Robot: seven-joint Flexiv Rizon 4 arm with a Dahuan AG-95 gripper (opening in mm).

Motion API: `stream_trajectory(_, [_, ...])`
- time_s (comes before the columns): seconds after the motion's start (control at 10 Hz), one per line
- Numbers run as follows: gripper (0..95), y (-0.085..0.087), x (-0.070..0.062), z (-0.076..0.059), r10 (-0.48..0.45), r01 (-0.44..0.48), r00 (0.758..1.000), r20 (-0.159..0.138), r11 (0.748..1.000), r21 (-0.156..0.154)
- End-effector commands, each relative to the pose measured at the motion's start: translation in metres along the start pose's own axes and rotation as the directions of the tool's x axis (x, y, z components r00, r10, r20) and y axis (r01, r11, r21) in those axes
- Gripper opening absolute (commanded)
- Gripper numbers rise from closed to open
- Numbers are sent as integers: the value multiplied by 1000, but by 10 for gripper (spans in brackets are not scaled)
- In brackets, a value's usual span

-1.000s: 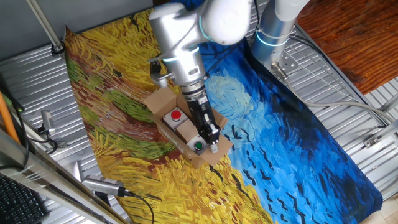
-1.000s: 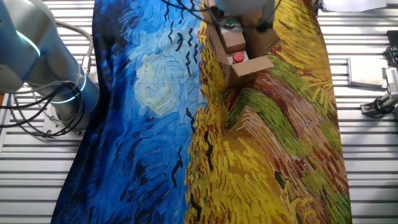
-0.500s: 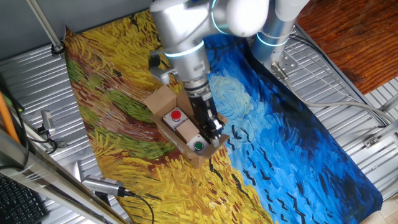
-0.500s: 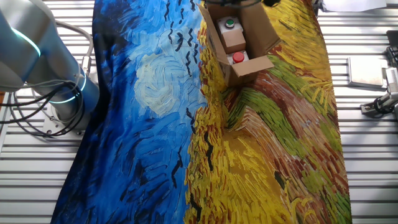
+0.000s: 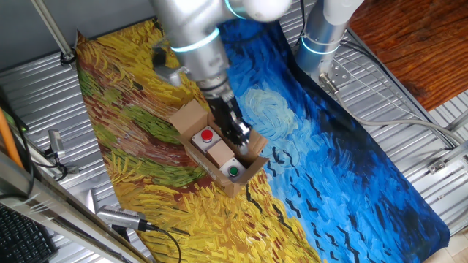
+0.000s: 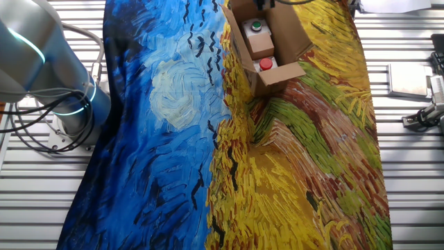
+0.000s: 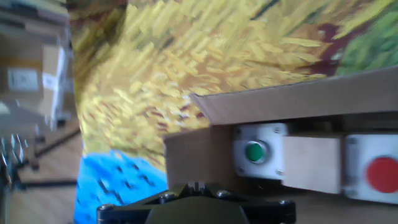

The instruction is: Open a box

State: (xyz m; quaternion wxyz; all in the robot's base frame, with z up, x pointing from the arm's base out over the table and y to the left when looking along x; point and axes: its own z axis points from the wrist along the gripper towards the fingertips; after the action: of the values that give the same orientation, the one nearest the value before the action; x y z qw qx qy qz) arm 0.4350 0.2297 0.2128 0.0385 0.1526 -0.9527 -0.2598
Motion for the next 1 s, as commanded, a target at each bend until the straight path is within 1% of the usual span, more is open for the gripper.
stream_trajectory(0.1, [0, -27, 10, -17, -144, 146, 989, -41, 987, 61])
stream_trajectory(0.2, [0, -27, 10, -17, -217, 225, 973, -80, 967, 122])
stream_trajectory(0.3, [0, -27, 10, -17, -241, 260, 963, -119, 949, 181])
stream_trajectory(0.4, [0, -27, 10, -17, -246, 271, 960, -135, 939, 211])
stream_trajectory(0.5, [0, -27, 10, -17, -229, 256, 963, -142, 940, 227])
stream_trajectory(0.6, [0, -27, 10, -17, -207, 236, 968, -139, 943, 235])
stream_trajectory(0.9, [0, -27, 10, -17, -100, 124, 989, -104, 959, 254])
stream_trajectory(1.0, [0, -22, 6, -11, -93, 117, 990, -103, 960, 256])
